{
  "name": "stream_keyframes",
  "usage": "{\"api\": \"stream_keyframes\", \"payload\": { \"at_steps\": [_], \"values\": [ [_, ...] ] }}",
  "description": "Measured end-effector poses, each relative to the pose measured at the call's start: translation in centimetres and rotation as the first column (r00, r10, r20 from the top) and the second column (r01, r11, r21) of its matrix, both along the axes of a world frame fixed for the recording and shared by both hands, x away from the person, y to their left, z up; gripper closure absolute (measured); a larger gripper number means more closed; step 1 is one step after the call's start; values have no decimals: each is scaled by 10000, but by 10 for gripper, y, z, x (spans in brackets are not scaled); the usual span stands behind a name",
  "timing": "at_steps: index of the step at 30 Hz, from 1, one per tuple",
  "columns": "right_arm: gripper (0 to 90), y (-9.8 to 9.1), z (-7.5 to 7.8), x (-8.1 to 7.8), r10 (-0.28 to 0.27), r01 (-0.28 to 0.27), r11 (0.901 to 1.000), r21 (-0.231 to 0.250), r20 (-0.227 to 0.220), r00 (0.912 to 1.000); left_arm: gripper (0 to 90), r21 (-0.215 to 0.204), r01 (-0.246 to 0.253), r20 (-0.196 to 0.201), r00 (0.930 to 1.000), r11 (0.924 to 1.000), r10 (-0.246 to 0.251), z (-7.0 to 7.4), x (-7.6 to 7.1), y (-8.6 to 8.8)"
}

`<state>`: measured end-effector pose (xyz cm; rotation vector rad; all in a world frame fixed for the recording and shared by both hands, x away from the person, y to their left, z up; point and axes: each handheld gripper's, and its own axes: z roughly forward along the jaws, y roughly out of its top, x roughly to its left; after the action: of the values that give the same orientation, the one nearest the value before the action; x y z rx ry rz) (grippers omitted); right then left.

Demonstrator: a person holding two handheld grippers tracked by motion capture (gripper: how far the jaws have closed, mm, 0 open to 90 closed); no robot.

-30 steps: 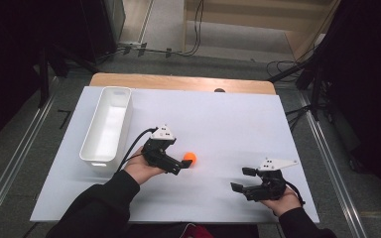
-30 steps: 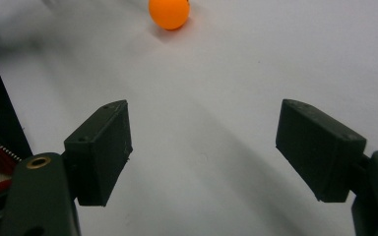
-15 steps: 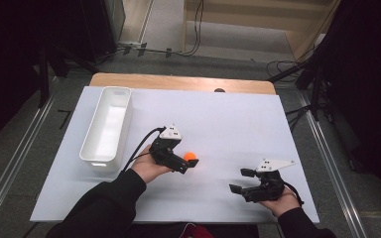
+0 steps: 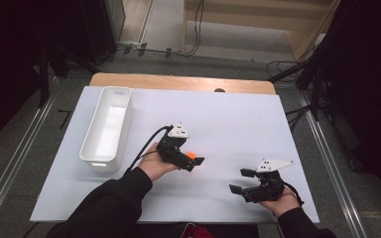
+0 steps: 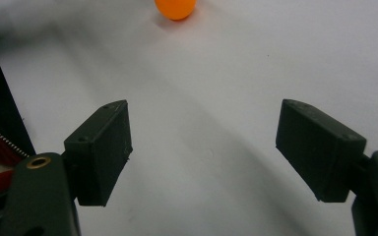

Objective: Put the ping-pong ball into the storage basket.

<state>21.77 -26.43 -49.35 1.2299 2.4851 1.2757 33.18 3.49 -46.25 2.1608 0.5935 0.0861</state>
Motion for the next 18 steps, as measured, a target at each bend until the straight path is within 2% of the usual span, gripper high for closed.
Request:
{"api": "stream_keyframes", "payload": {
  "at_steps": [4,8,18],
  "values": [
    [200,0,0,-1,-39,39,10000,-9,-4,10000,0,64,36,46,10000,10000,-36,-1,-1,0],
    [200,0,0,0,-1,1,10000,-32,-10,10000,0,-93,26,80,10000,10000,-25,-2,-1,0],
    [200,1,0,-1,23,-23,10000,-74,-40,10000,0,65,269,127,9996,9996,-270,-7,-4,-4]
  ]
}}
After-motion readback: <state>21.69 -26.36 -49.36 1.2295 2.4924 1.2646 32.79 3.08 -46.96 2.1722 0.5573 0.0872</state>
